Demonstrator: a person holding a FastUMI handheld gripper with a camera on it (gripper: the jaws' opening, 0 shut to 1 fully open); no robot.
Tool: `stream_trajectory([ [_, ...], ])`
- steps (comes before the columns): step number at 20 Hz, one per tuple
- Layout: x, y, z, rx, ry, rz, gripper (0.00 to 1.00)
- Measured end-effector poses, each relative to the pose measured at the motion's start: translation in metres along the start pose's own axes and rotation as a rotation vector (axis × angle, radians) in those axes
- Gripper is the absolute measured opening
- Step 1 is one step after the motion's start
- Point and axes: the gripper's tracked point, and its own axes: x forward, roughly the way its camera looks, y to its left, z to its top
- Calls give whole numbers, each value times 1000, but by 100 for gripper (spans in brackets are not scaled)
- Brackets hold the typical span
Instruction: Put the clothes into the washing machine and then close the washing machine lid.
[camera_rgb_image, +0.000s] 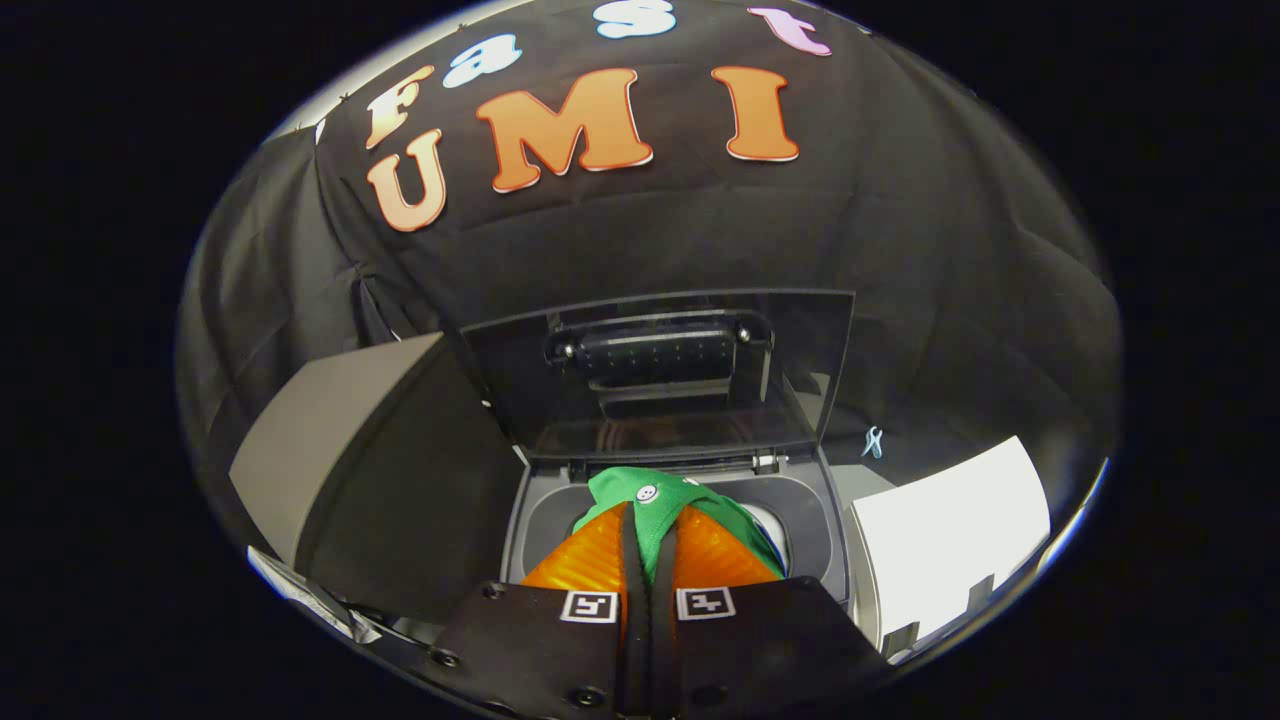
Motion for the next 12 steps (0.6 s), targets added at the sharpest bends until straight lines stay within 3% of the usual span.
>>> stream_trajectory([
  [12,97,-17,-92,9,181,-26,8],
])
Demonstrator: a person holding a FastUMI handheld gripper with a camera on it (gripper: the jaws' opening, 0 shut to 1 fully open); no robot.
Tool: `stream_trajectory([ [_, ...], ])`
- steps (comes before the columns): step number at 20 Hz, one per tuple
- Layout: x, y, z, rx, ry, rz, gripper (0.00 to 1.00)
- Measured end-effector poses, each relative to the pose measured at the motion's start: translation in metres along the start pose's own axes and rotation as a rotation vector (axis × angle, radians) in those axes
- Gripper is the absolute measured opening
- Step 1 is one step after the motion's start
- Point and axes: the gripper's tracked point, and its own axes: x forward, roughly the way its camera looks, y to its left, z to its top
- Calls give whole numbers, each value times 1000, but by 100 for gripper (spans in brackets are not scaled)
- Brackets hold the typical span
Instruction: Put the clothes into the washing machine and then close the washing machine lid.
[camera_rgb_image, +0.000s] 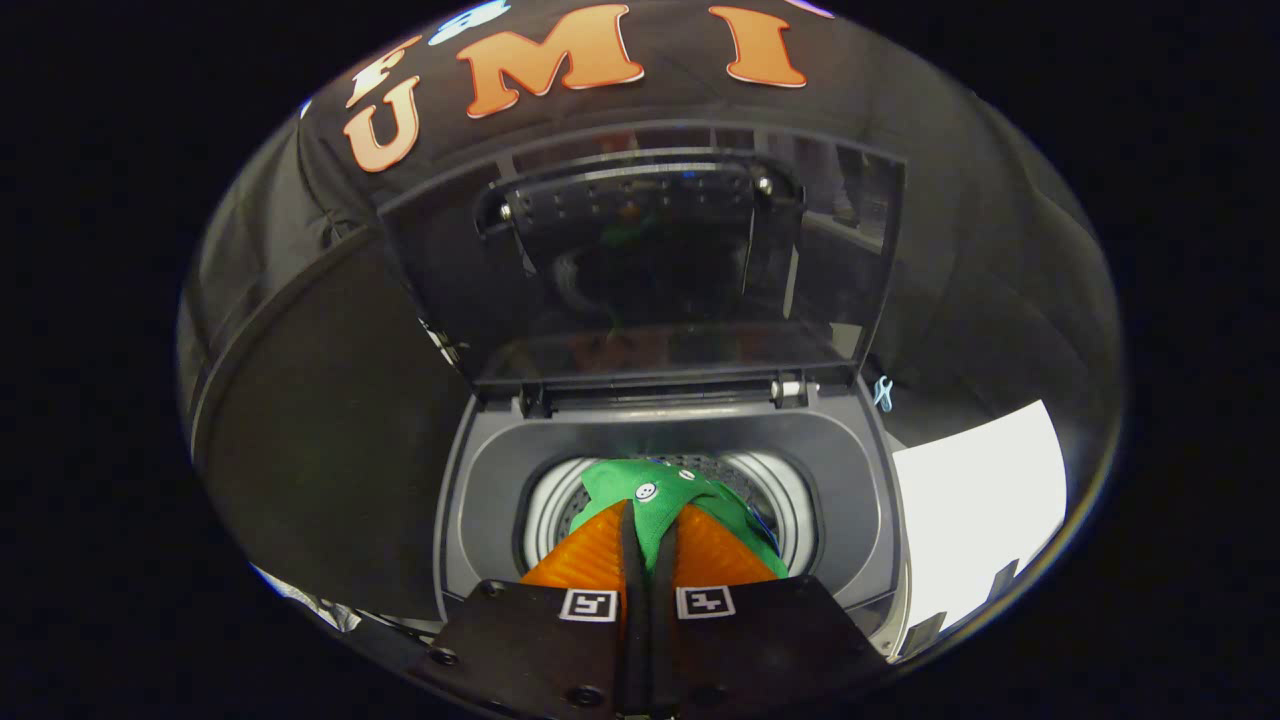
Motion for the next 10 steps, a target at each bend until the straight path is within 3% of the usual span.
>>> stream_trajectory([
  [10,69,-18,-58,0,168,-83,8],
])
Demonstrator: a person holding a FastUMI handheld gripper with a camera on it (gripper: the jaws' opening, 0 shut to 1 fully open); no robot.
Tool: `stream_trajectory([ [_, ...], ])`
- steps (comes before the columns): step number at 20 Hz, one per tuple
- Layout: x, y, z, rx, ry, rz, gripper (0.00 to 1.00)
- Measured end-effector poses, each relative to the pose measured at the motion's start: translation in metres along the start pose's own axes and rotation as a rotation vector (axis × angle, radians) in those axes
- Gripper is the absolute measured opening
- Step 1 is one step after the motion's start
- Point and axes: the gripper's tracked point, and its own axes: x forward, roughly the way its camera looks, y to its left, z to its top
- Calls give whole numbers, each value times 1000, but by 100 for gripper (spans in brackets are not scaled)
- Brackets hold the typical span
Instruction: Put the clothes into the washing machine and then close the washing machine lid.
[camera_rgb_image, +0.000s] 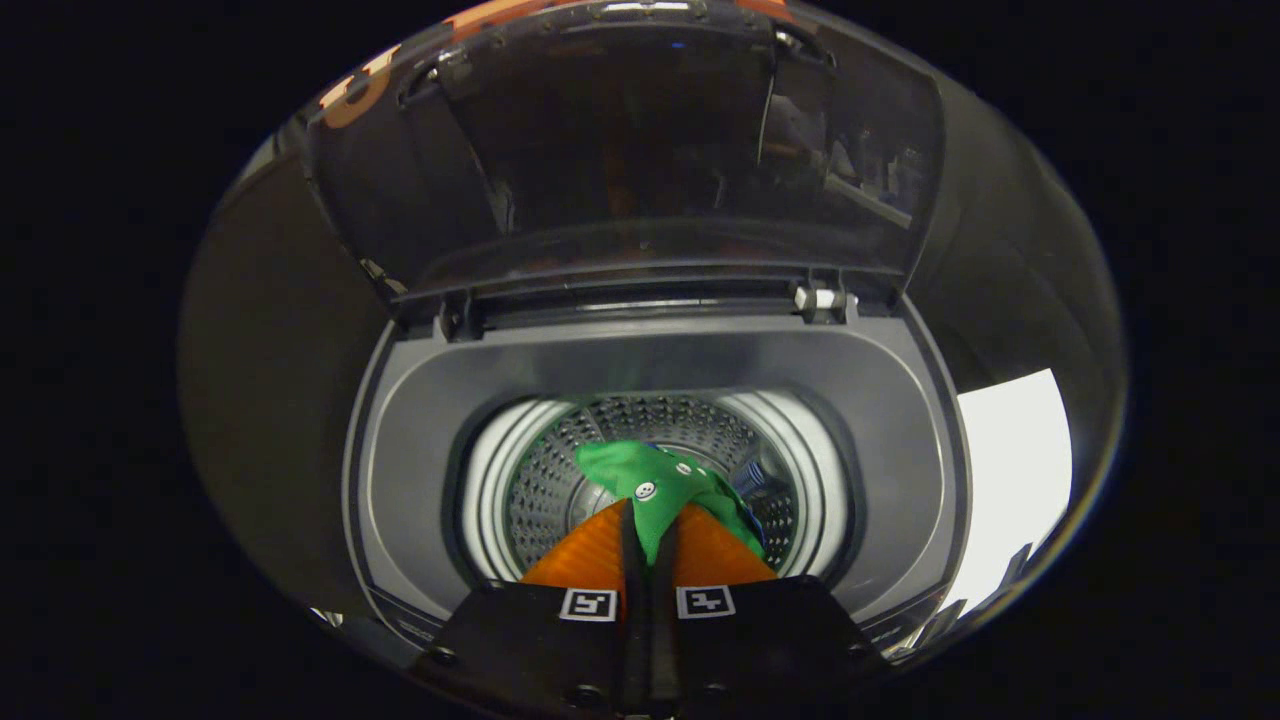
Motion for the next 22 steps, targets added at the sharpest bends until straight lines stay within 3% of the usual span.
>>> stream_trajectory([
  [4,7,-3,-10,2,20,-24,10],
  [8,-2,-7,-12,32,16,-32,24],
  [9,-5,-8,-10,27,10,-38,36],
  [10,-12,-8,-7,23,6,-34,38],
  [11,-16,-8,-4,21,-1,-31,46],
  [16,-52,-15,18,49,-59,-45,100],
  [22,-107,-17,53,49,-136,-39,100],
])
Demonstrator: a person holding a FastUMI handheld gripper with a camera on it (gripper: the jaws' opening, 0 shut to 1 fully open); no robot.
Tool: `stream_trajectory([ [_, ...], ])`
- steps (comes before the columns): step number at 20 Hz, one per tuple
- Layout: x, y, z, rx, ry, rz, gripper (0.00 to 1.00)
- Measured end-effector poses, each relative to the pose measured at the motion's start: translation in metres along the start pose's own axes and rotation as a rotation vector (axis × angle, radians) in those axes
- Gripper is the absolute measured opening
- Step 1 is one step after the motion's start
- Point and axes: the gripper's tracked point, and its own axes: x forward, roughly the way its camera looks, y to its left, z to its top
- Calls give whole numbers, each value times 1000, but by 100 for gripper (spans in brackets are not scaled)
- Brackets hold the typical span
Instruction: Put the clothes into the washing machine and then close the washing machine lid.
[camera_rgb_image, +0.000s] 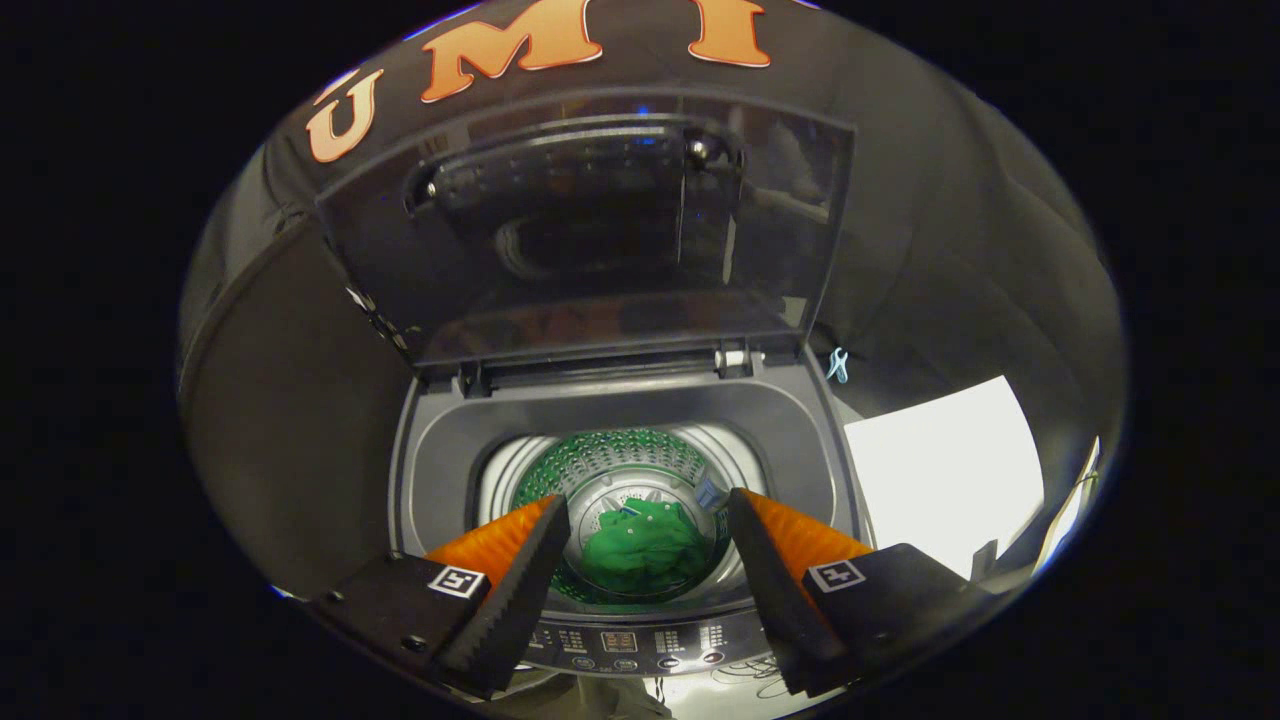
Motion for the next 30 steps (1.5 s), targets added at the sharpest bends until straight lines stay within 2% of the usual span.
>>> stream_trajectory([
  [10,-106,12,126,-28,-233,43,100],
  [14,-122,14,176,-42,-317,46,99],
  [21,-101,17,241,-69,-388,40,100],
  [30,-37,27,263,-46,-364,62,100],
])
